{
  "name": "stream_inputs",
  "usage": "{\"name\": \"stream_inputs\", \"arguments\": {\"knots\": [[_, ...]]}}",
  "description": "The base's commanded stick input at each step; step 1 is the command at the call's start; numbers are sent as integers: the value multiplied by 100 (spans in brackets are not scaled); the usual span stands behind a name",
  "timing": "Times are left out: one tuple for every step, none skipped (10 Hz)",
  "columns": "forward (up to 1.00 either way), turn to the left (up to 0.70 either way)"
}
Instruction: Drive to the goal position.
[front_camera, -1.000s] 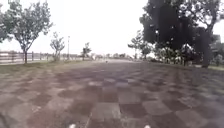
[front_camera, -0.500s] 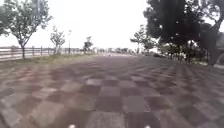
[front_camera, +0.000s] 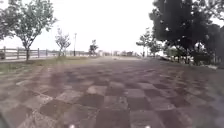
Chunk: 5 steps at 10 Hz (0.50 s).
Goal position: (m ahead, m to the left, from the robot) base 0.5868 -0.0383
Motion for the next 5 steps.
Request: {"name": "stream_inputs", "arguments": {"knots": [[100, 0], [100, 0], [100, 0], [95, 0], [87, 0]]}}
